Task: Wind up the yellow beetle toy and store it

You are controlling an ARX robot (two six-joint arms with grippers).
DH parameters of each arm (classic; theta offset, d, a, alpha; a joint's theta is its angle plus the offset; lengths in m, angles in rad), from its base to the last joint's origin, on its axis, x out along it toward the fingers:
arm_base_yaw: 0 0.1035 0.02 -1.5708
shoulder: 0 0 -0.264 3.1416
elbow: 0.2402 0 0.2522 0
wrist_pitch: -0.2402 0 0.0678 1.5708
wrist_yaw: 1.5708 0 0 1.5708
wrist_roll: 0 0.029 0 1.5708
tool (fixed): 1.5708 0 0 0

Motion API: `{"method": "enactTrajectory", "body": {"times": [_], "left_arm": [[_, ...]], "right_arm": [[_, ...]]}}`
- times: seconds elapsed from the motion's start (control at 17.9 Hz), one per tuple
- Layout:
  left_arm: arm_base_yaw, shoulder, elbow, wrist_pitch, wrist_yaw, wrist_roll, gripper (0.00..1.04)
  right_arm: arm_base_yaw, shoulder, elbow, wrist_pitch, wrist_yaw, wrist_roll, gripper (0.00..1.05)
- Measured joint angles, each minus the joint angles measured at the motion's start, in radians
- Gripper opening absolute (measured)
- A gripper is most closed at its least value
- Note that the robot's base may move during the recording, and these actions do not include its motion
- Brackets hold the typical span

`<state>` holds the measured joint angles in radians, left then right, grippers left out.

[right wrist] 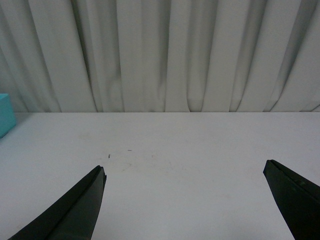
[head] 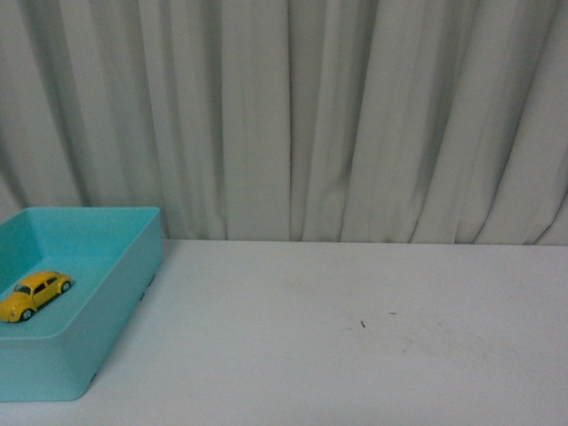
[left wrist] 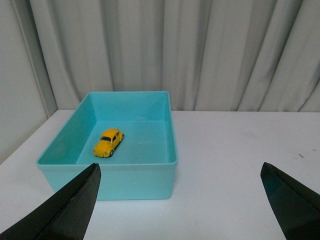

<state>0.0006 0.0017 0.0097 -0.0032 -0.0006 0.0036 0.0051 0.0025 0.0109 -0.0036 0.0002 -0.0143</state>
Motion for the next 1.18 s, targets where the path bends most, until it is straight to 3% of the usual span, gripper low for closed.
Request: {"method": "enactTrajectory", "body": {"times": [1.18], "left_arm": [[0.000,0.000,0.000,0.000,-0.001,-0.001,0.98]], "right_arm": [[0.000,0.000,0.000,0.000,0.000,0.000,0.98]]}}
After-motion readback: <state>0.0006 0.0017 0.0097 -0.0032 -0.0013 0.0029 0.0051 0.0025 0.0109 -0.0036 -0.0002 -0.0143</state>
